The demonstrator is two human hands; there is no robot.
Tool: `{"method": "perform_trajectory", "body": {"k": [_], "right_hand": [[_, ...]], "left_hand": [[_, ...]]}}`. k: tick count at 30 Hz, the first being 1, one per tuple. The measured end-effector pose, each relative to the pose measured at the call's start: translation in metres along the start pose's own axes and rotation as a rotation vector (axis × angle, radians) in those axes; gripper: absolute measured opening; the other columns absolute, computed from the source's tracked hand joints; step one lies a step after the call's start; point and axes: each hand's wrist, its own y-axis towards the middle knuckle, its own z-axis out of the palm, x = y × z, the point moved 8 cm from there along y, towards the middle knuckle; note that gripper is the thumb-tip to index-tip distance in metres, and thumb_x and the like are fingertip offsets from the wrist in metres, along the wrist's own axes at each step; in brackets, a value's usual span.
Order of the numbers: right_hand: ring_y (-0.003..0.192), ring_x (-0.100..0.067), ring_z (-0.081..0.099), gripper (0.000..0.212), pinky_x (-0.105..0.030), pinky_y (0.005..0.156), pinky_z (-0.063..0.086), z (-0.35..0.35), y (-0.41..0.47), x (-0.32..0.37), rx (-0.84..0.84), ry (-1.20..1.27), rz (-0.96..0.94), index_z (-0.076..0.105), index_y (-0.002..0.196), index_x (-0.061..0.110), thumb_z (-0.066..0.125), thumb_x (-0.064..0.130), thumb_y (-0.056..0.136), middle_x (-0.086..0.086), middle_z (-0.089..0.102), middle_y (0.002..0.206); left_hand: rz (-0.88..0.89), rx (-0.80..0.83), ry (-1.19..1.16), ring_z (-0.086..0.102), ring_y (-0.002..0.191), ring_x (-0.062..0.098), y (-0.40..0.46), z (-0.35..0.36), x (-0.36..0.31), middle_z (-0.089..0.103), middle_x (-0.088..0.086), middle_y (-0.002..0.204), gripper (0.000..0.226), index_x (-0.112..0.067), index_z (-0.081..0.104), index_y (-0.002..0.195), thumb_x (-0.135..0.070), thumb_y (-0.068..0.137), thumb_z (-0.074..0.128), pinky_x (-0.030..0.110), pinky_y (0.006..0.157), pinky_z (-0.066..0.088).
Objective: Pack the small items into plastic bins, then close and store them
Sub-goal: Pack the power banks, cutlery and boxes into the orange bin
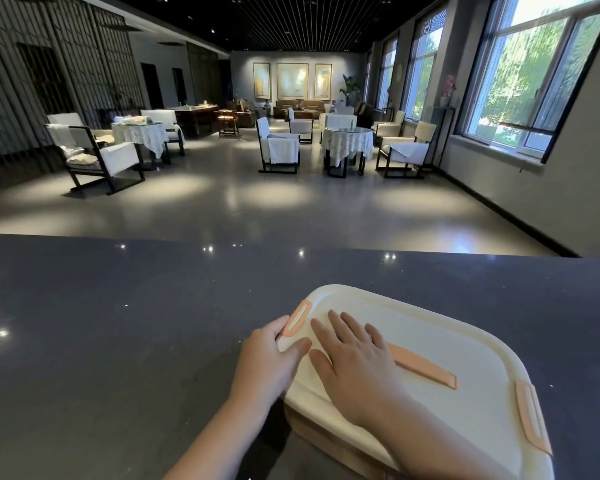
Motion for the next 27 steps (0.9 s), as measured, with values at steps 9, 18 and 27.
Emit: {"method": "perform_trajectory", "body": {"k": [9, 18, 27], "right_hand": [[0.118, -0.013, 0.053, 0.030, -0.030, 0.106, 0.027, -0.069, -0.114, -0.115, -0.478, 0.091, 0.351, 0.068, 0.109, 0.032, 0.069, 0.020, 0.082, 0.014, 0.063, 0.119], [0.119, -0.009, 0.042, 0.045, -0.026, 0.086, 0.039, -0.040, -0.151, -0.161, -0.389, 0.438, 0.720, 0.041, 0.135, 0.047, 0.052, 0.046, 0.092, 0.016, 0.035, 0.143], [0.094, -0.008, 0.054, 0.036, -0.023, 0.073, 0.041, -0.027, -0.154, -0.173, -0.281, 0.645, 0.872, 0.042, 0.126, 0.057, 0.049, 0.054, 0.091, 0.009, 0.054, 0.113]], "left_hand": [[0.015, 0.192, 0.283, 0.049, 0.123, 0.019, 0.034, 0.031, 0.007, 0.042, -0.003, 0.136, 0.066, -0.028, 0.039, 0.135, -0.050, 0.078, 0.065, 0.039, 0.100, 0.042], [0.094, 0.357, 0.346, 0.046, 0.111, 0.020, 0.053, 0.043, 0.009, 0.036, 0.001, 0.135, 0.057, -0.041, 0.039, 0.135, -0.057, 0.083, 0.057, 0.042, 0.086, 0.047], [0.111, 0.434, 0.193, 0.059, 0.090, 0.031, 0.056, 0.048, 0.018, 0.045, 0.004, 0.137, 0.056, -0.045, 0.041, 0.131, -0.058, 0.080, 0.059, 0.039, 0.071, 0.053]]}}
